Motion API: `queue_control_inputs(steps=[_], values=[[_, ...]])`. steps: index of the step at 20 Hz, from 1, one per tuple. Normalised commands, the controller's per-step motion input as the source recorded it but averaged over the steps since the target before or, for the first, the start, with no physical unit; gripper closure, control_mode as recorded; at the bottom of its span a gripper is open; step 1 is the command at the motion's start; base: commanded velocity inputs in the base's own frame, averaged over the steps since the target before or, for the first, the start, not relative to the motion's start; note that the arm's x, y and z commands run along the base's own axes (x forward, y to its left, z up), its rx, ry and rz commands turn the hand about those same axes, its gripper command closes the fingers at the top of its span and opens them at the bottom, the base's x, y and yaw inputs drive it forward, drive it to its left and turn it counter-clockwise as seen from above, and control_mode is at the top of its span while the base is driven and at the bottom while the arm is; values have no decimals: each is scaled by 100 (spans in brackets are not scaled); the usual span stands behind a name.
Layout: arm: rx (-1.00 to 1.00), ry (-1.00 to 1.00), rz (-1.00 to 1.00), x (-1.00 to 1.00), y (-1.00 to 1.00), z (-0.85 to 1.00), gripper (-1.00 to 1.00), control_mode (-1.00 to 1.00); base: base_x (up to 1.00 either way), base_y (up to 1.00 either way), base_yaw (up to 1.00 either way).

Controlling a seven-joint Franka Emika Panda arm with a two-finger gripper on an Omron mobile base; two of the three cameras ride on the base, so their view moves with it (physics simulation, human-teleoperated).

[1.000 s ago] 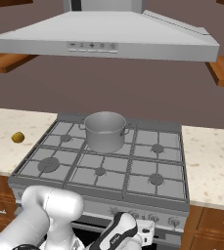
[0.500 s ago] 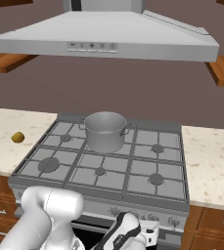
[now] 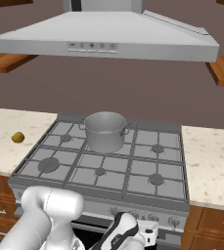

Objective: Turn on the burner for the pot on the stove. Wait thirty seconds for the pot to heat up. Then add the squash to the pot.

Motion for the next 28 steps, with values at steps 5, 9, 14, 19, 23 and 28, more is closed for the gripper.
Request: queue_control_inputs(steps=[5,9,14,19,23,28], values=[[0,0,0,0,0,0,100,-100,0,0,0],[0,0,0,0,0,0,100,-100,0,0,0],[0,0,0,0,0,0,100,-100,0,0,0],[-1,-12,10,-17,0,0,100,-100,0,0,0],[-9,-9,30,-24,0,0,100,-100,0,0,0],[-18,-8,52,-27,0,-11,100,-100,0,0,0]])
